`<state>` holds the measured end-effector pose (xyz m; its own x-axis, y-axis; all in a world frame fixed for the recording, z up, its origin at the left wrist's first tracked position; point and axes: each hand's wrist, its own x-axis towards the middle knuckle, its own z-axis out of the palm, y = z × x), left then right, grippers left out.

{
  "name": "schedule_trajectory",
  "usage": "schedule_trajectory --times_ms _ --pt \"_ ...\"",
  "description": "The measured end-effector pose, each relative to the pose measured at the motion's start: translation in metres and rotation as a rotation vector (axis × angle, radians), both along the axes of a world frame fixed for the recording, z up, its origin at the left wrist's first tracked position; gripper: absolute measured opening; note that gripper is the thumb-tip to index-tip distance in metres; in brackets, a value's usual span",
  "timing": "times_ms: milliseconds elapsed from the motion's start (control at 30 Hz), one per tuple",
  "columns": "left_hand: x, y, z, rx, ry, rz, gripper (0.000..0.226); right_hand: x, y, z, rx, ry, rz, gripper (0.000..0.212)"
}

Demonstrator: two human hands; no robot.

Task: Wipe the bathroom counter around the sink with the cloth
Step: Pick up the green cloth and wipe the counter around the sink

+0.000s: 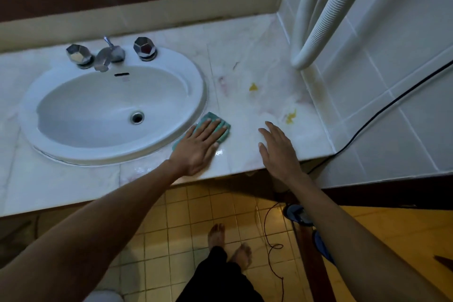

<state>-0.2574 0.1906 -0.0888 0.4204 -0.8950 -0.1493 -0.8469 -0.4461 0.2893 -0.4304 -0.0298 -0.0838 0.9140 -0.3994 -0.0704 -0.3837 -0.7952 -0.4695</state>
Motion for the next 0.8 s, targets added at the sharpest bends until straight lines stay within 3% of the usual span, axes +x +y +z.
schedule_trajectory --times_ms 133,200,333,467,533,633,700,800 --pt "-0.01 -0.067 -0.001 -0.024 0.037 0.324 0.057 -0.005 -0.003 0.004 0.016 0.012 0.004 0.045" --pt "-0.029 -0.086 -0.001 -0.026 0.044 0.346 0.058 -0.009 -0.008 0.008 0.013 0.011 0.012 0.041" --pt "-0.057 -0.046 -0.002 -0.003 0.011 -0.014 0.057 -0.017 -0.021 0.025 -0.002 -0.053 -0.048 0.029" --pt "-0.021 -0.009 0.002 -0.002 0.017 -0.329 0.054 -0.027 -0.042 0.034 -0.05 -0.112 -0.23 0.029" --pt "-0.006 -0.019 0.0 -0.001 -0.012 -0.207 0.053 -0.034 -0.057 0.029 -0.076 -0.064 -0.275 0.035" --pt "-0.018 -0.071 -0.001 -0.006 0.043 0.257 0.056 -0.047 -0.072 0.016 -0.061 0.116 -0.29 0.053" --pt "-0.042 -0.117 0.001 -0.019 0.092 0.455 0.059 -0.054 -0.076 0.006 -0.053 0.197 -0.282 0.061" --pt "-0.078 -0.158 0.0 -0.041 0.097 0.411 0.06 -0.063 -0.073 -0.007 -0.109 0.196 -0.256 0.065"
